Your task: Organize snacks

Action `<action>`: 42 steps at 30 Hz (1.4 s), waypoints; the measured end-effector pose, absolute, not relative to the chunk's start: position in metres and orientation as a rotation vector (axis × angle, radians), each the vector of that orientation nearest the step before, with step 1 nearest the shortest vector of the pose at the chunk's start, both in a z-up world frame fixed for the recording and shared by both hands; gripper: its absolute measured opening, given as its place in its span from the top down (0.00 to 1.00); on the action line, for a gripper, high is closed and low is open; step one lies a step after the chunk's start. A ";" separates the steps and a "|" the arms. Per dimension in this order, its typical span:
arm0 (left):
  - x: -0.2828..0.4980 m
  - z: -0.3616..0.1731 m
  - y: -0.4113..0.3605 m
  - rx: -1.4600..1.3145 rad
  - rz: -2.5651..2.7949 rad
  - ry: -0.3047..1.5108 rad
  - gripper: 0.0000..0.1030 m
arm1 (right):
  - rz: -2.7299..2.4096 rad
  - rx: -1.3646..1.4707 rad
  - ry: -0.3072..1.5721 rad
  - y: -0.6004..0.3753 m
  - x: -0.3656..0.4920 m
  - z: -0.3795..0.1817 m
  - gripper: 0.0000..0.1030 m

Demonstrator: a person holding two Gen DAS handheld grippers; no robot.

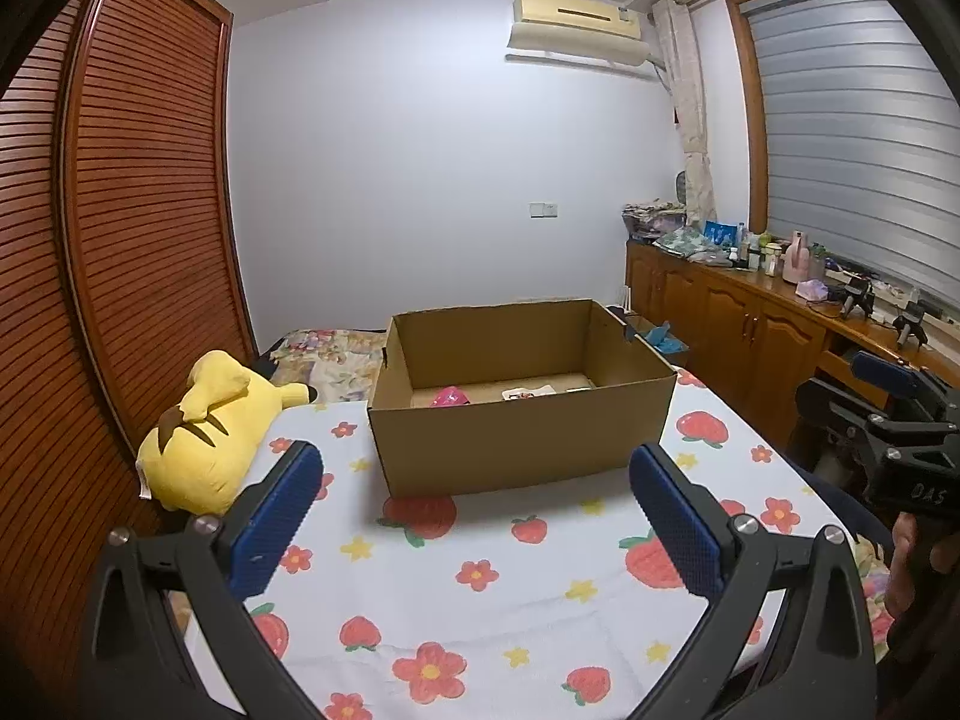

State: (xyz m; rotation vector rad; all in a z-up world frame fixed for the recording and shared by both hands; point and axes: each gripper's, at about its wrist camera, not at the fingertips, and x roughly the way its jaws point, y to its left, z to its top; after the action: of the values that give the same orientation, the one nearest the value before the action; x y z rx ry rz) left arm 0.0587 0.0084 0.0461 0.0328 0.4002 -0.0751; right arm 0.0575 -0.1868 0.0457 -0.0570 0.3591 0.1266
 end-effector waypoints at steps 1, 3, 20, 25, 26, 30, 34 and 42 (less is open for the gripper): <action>0.058 0.046 0.009 0.031 -0.076 0.402 0.00 | 0.128 -0.057 0.359 -0.187 0.057 0.045 0.00; 0.058 0.045 0.010 0.028 -0.075 0.405 0.00 | 0.128 -0.059 0.359 -0.187 0.057 0.045 0.00; 0.059 0.045 0.009 0.028 -0.073 0.410 0.00 | 0.129 -0.061 0.359 -0.186 0.054 0.044 0.00; 0.058 0.044 0.011 0.028 -0.072 0.409 0.00 | 0.130 -0.062 0.360 -0.187 0.052 0.044 0.00; 0.058 0.044 0.011 0.028 -0.072 0.410 0.00 | 0.130 -0.062 0.360 -0.186 0.053 0.044 0.00; 0.058 0.044 0.012 0.029 -0.072 0.409 0.00 | 0.130 -0.063 0.359 -0.187 0.053 0.044 0.00; 0.057 0.043 0.013 0.029 -0.074 0.408 0.00 | 0.131 -0.061 0.360 -0.187 0.052 0.044 0.00; 0.057 0.043 0.014 0.031 -0.071 0.407 0.00 | 0.132 -0.063 0.361 -0.186 0.053 0.045 0.00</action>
State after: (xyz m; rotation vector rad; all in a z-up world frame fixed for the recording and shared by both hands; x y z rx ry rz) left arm 0.0569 0.0141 0.0426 0.0306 0.4071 -0.0714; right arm 0.0527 -0.1862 0.0449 -0.0625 0.3608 0.1319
